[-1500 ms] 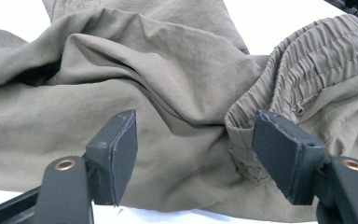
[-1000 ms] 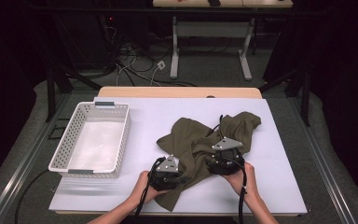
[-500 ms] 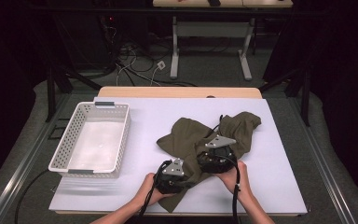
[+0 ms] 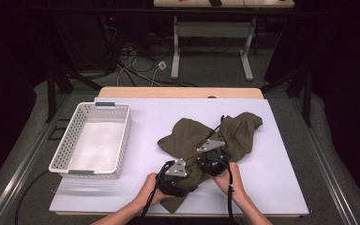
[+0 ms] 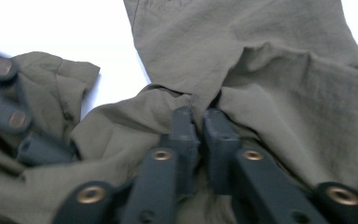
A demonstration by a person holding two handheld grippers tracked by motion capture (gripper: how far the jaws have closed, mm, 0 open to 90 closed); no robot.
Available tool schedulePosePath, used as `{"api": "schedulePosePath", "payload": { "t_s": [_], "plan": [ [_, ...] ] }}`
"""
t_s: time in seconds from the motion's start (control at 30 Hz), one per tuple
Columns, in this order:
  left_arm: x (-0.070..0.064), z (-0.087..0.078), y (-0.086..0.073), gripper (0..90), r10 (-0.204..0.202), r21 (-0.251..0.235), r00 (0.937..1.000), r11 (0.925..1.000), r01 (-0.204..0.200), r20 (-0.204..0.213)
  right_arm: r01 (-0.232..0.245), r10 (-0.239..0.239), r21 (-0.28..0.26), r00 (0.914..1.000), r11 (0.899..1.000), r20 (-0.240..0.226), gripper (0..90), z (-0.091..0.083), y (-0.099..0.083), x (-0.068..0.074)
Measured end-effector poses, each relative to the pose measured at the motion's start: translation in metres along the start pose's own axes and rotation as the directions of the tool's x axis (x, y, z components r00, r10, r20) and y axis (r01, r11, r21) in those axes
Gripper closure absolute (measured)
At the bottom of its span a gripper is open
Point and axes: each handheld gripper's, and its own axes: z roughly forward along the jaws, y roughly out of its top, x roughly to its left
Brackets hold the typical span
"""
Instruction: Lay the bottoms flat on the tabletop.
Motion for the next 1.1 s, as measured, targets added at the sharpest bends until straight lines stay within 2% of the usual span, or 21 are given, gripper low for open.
{"api": "schedulePosePath", "payload": {
  "t_s": [0.13,0.27,0.5,0.67,0.87,1.03,1.1],
  "plan": [
    [0.004,-0.008,-0.001,39.4,-0.012,-0.008,0.9997,0.9999,0.012,-0.022,0.005,-0.005,0.002,1.0000,1.000,0.006,89.4,-0.002,-0.003,-0.002],
    [0.012,-0.018,-0.005,33.2,-0.051,-0.022,0.9977,0.9985,0.050,-0.045,0.015,-0.015,0.009,0.9998,1.000,0.012,90.0,-0.007,-0.008,-0.004],
    [0.026,-0.032,-0.009,22.0,-0.103,-0.051,0.9876,0.9939,0.098,-0.118,0.012,-0.013,0.018,0.9991,1.000,0.039,90.0,-0.023,-0.020,-0.010],
    [0.030,-0.034,-0.010,16.0,-0.106,-0.051,0.9853,0.9937,0.099,-0.134,0.014,-0.017,0.037,0.9978,0.999,0.064,90.0,-0.034,-0.030,-0.014],
    [0.033,-0.040,-0.010,10.6,-0.121,-0.089,0.9799,0.9901,0.108,-0.158,0.001,-0.007,0.070,0.9963,0.998,0.086,90.0,-0.045,-0.044,-0.019],
    [0.039,-0.046,-0.010,7.1,-0.144,-0.102,0.9731,0.9866,0.127,-0.180,0.010,-0.022,0.133,0.9959,0.991,0.088,89.8,-0.045,-0.050,-0.020],
    [0.041,-0.045,-0.011,7.2,-0.150,-0.085,0.9713,0.9870,0.136,-0.184,0.003,-0.016,0.132,0.9951,0.991,0.097,86.7,-0.044,-0.049,-0.020]
  ]
}}
